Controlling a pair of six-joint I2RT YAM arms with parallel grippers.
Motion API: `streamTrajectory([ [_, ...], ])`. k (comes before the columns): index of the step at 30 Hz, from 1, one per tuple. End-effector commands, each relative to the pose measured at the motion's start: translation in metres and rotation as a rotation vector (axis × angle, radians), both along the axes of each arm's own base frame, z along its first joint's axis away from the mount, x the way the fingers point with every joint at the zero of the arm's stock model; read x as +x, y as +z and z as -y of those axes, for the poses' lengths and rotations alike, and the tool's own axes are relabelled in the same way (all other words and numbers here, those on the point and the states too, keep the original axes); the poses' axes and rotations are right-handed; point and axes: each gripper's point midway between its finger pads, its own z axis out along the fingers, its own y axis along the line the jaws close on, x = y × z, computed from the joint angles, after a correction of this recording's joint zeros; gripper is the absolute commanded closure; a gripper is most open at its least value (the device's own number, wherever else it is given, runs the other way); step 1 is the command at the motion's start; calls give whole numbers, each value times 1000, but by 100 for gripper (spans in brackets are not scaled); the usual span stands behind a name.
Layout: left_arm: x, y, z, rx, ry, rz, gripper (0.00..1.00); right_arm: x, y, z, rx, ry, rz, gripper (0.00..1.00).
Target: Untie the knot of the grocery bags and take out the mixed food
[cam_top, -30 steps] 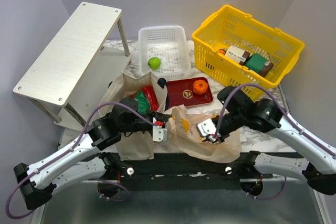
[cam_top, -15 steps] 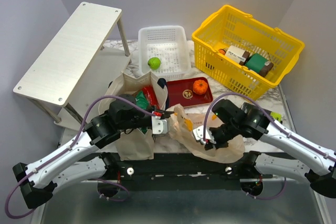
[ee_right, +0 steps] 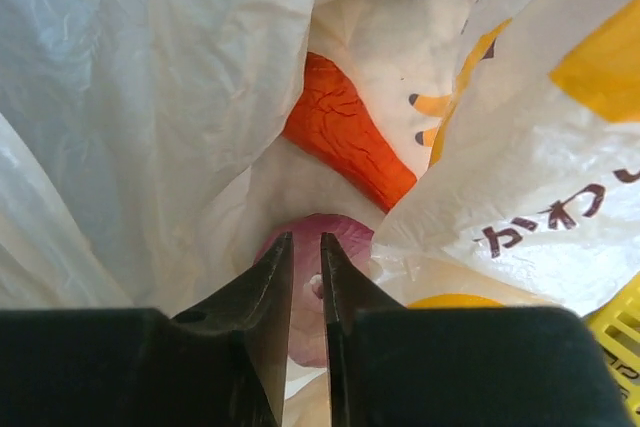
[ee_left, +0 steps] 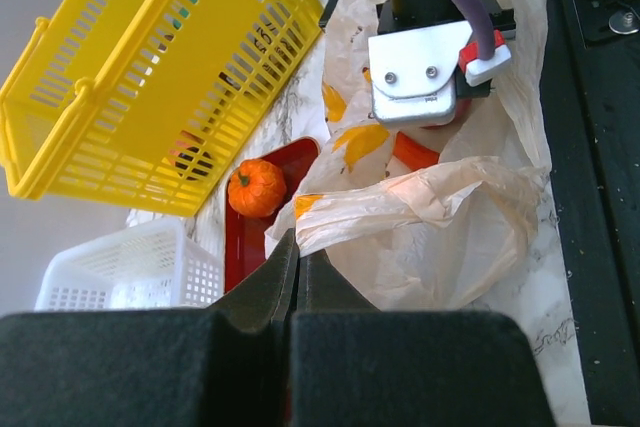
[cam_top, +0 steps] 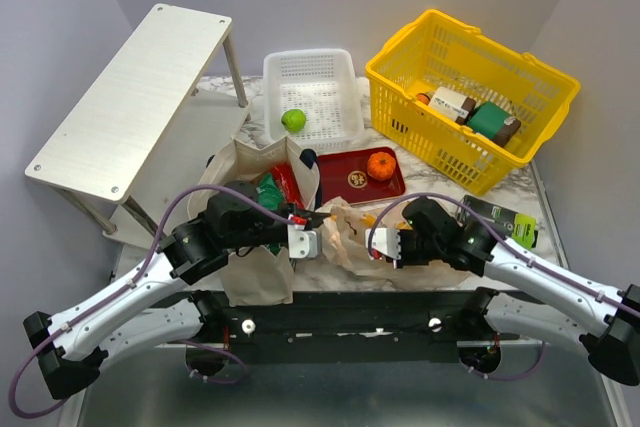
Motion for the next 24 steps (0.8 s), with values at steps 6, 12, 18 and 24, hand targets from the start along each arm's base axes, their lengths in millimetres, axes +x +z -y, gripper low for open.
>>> streamTrajectory([
  [6, -6, -2, 0, -26, -26, -3, 100, 13, 17, -43, 40, 174, -12, 62],
  [12, -8, -8, -4, -29, -15, -13, 100, 33, -19, -33, -139, 253, 41, 62],
  [18, -3, -9, -6, -38, 14, 1, 100, 38, -60, -17, -278, 322, 12, 55],
  [24, 3, -12, -9, -38, 31, 5, 100, 36, -51, -23, -233, 338, 18, 87],
])
